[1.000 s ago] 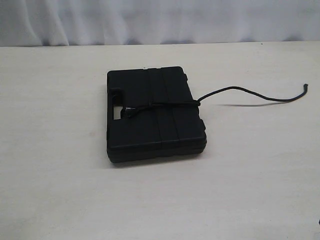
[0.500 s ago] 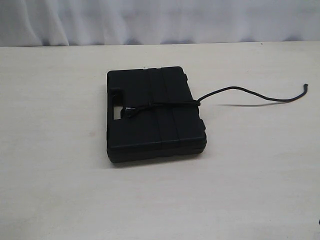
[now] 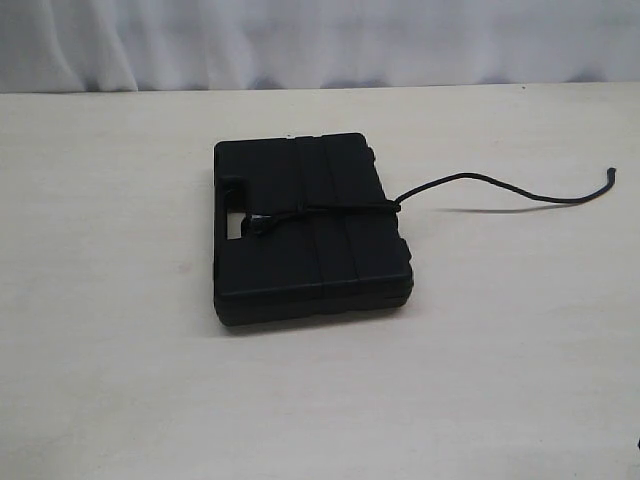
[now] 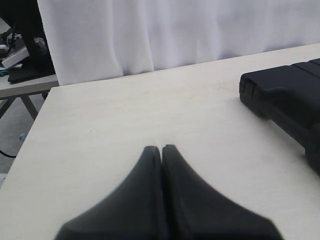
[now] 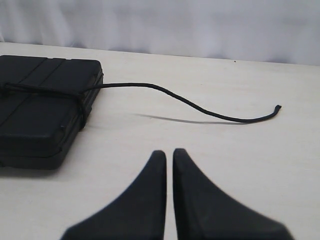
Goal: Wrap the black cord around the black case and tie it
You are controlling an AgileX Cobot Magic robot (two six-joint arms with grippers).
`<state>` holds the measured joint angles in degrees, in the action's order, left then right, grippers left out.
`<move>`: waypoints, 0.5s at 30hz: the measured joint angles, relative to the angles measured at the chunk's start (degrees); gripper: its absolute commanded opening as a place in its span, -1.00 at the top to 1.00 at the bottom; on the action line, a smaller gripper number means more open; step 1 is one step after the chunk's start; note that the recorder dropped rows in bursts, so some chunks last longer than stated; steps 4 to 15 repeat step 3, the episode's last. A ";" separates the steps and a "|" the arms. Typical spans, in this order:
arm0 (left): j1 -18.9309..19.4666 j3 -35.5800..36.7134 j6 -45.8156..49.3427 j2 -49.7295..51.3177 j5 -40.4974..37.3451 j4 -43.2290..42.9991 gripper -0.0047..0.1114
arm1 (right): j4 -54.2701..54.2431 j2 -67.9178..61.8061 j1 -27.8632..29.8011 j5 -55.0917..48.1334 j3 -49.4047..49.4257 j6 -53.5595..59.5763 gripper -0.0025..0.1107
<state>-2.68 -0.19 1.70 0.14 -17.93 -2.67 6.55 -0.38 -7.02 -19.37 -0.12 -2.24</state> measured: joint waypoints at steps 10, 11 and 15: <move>0.00 0.00 0.00 0.00 0.00 0.00 0.92 | 0.00 0.00 0.00 0.00 0.00 -0.06 0.88; 0.00 0.00 0.00 0.00 0.00 0.00 0.92 | 0.00 0.00 0.00 0.00 0.00 -0.06 0.88; 0.00 0.00 0.00 0.00 0.00 0.00 0.92 | 0.00 0.00 0.00 0.00 0.00 -0.06 0.88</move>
